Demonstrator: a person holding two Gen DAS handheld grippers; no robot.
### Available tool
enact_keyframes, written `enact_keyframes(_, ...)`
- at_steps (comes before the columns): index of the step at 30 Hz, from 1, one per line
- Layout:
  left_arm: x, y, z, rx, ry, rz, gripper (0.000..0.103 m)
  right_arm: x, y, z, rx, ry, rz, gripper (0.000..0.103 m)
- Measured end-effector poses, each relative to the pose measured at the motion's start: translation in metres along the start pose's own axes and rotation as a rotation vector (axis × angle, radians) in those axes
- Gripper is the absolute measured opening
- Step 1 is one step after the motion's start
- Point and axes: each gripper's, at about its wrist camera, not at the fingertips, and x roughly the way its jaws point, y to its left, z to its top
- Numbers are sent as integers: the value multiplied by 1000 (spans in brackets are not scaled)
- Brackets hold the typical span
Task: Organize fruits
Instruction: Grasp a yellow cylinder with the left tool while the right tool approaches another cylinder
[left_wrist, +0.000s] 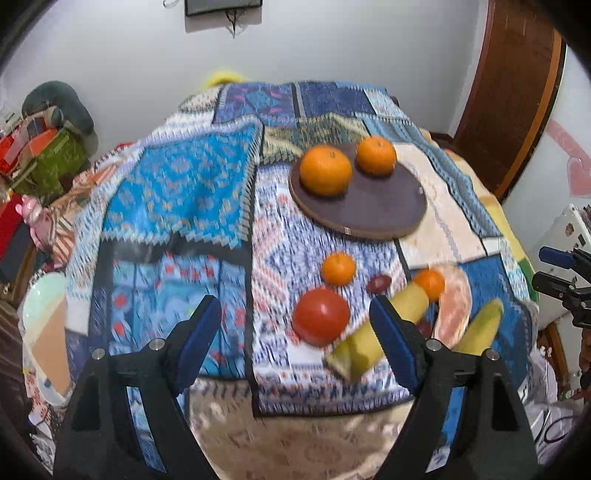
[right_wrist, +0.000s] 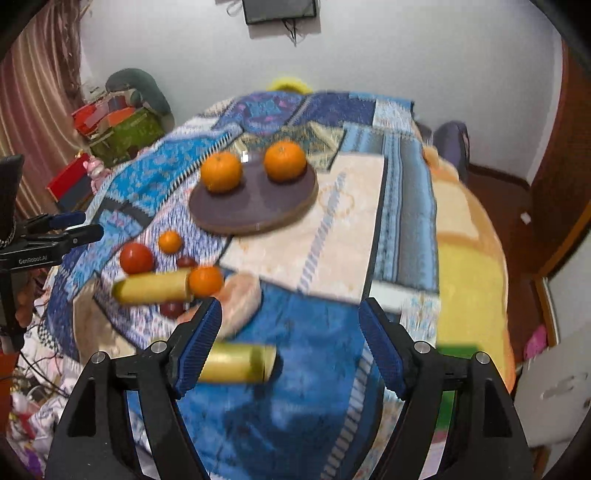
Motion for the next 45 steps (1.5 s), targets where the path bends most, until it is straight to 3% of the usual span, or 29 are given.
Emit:
enact_keyframes(8,20,-11,-30,-10,77,-69,83,20,2,-35,15,141,32,74)
enact_keyframes(14,31,-23,-34,5,101,-115,68,42,5,-46,9,208,31,74)
enact_keyframes(19,43,-28,-31,3,124,-152,55,48,2,-40,25,198,35,74)
enact_keyframes(24,43,-33,-33,12,116,-142,53,48,-5,-30,41,159,22,74)
enact_keyframes(29,37,-36,-39,14,122,-151,45,58,-6,-17,61,141,20,74)
enact_keyframes(33,33,-43,-46,29,136,-172,40,63,6,-10,10,148,14,74)
enact_keyframes(38,31,-49,-49,36,148,-196,39,49,21,-11,-3,152,93,75)
enact_keyframes(41,31,-54,-51,41,153,-215,36,47,33,-16,-29,177,117,84)
enact_keyframes(45,28,-61,-53,53,154,-228,35,50,52,-23,-79,202,117,87)
